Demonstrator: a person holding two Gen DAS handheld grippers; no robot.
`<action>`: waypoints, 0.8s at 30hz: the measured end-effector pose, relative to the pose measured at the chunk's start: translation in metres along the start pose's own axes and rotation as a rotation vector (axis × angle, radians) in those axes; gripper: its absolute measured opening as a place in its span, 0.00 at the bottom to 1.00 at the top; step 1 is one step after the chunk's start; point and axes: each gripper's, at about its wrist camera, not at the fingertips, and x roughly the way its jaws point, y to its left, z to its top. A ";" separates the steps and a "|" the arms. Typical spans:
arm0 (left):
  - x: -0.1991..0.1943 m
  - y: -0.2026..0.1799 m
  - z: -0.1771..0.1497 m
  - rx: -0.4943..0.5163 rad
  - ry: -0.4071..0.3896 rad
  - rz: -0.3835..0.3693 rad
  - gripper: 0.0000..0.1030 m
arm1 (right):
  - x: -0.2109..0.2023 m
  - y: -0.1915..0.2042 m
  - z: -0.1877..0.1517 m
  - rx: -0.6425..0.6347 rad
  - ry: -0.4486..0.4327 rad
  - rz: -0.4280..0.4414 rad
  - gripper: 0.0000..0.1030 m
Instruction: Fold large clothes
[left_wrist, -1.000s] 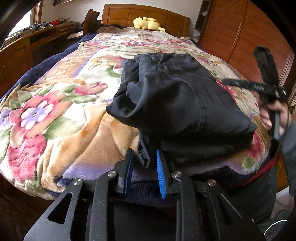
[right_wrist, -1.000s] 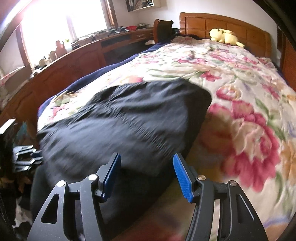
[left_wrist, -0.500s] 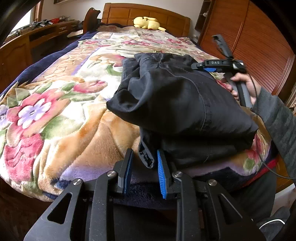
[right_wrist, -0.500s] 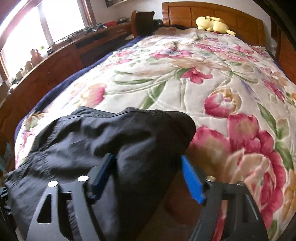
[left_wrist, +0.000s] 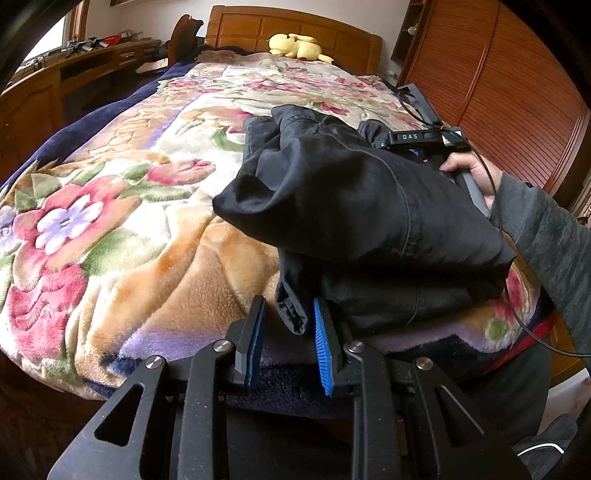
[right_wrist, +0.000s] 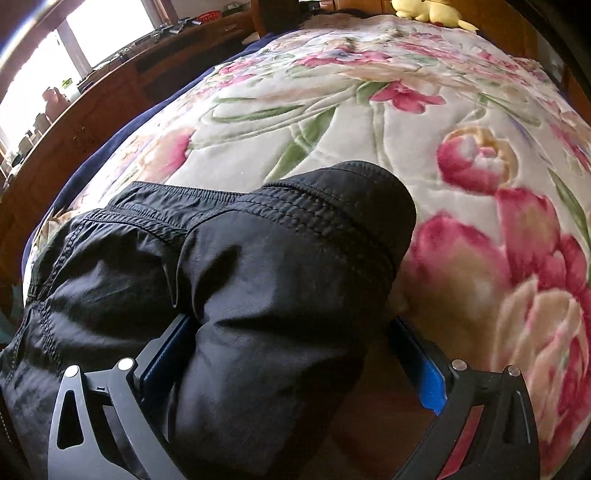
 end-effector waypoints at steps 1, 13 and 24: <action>0.000 0.000 0.000 0.000 0.001 0.001 0.25 | 0.002 -0.001 0.001 0.001 0.000 0.000 0.99; 0.000 0.001 0.000 -0.006 -0.016 -0.006 0.25 | -0.003 -0.004 -0.009 0.014 0.012 0.073 0.88; -0.020 0.010 0.001 0.004 -0.160 -0.073 0.07 | -0.047 0.008 -0.004 -0.054 -0.120 0.061 0.36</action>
